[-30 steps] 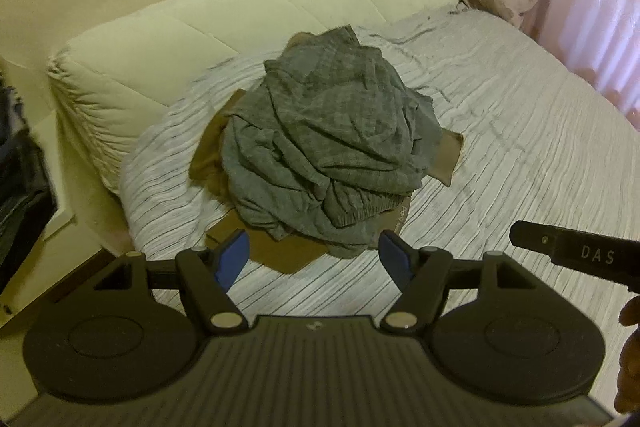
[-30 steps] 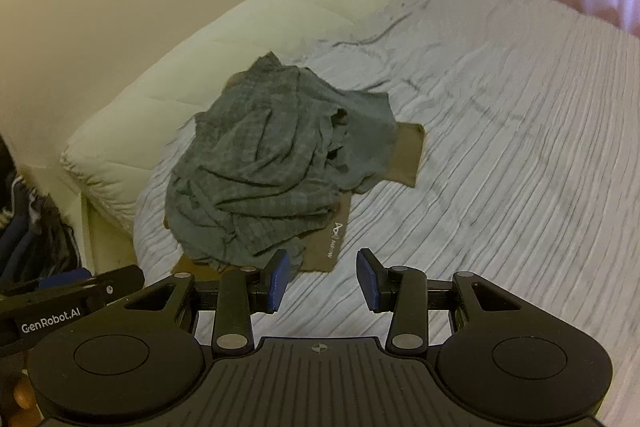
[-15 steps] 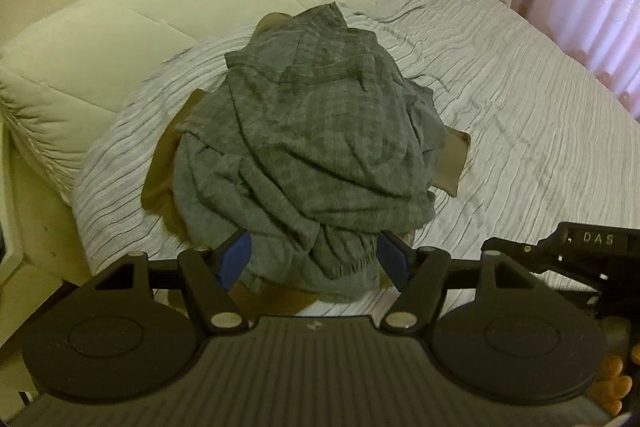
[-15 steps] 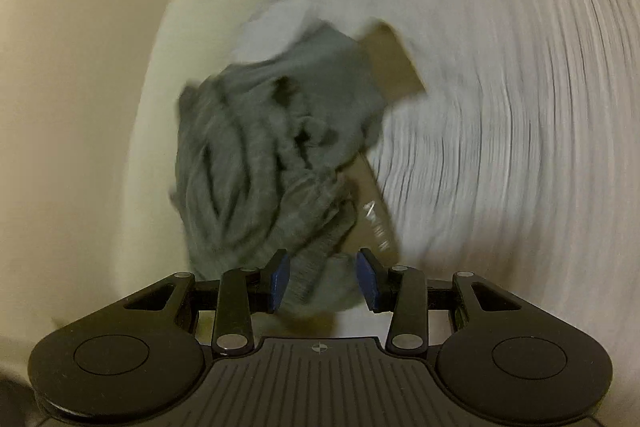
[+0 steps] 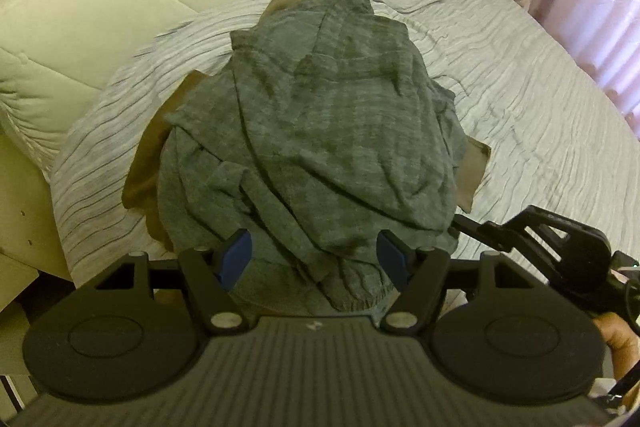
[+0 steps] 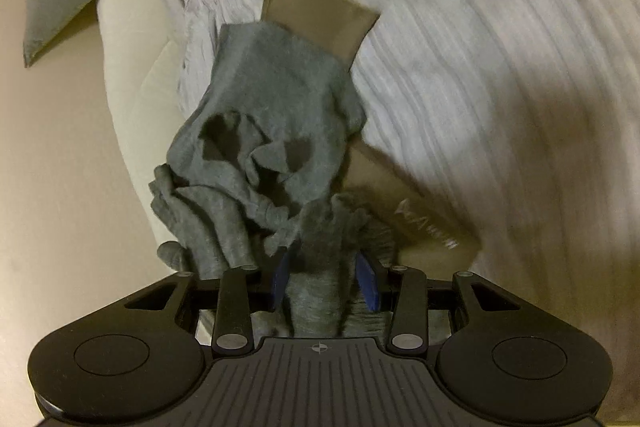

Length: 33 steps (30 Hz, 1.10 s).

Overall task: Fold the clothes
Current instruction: 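Grasp the grey plaid shorts from the pile with the right gripper and lift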

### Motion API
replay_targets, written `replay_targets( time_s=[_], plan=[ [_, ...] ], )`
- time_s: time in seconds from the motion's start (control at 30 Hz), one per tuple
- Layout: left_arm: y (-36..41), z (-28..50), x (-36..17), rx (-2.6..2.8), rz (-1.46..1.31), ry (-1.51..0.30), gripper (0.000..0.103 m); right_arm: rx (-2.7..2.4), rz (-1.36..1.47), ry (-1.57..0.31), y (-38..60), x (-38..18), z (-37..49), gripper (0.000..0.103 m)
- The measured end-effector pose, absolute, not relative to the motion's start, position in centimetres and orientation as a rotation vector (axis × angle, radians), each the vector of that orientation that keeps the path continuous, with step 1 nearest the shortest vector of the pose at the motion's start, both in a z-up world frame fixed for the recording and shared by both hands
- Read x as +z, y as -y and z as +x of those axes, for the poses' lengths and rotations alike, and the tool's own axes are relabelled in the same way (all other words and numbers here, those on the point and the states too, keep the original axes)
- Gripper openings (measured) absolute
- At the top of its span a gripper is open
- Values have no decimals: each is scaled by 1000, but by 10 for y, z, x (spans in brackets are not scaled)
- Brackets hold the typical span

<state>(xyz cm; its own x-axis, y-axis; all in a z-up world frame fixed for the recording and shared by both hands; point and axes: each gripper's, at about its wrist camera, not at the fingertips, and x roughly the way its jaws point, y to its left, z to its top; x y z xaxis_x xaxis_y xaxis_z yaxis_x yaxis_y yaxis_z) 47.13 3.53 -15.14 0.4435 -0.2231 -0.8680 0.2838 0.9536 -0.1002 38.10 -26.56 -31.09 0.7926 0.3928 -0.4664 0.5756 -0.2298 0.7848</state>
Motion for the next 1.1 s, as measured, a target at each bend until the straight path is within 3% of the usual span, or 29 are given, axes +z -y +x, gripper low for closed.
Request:
replay_targets(
  time_s=[0.03, 0.07, 0.37, 0.63, 0.87, 1.03, 1.1],
  plan=[
    [-36, 471, -149, -312, 62, -1061, 66, -180, 1832, -725, 264, -307, 382, 36],
    [-38, 470, -147, -309, 61, -1055, 66, -157, 1807, -711, 262, -302, 383, 6],
    [-46, 446, -99, -347, 19, -942, 66, 21, 1150, -426, 259, -143, 321, 5],
    [-10, 384, -59, -523, 29, -848, 66, -106, 757, -81, 272, -15, 195, 5],
    [53, 291, -52, -783, 83, -867, 66, -328, 607, -103, 279, 20, 71, 5],
    [98, 214, -54, -953, 167, -882, 66, -430, 551, -293, 285, 29, -8, 5],
    [113, 187, -57, -1000, 195, -896, 66, -547, 521, -448, 287, 17, -30, 30]
  ],
)
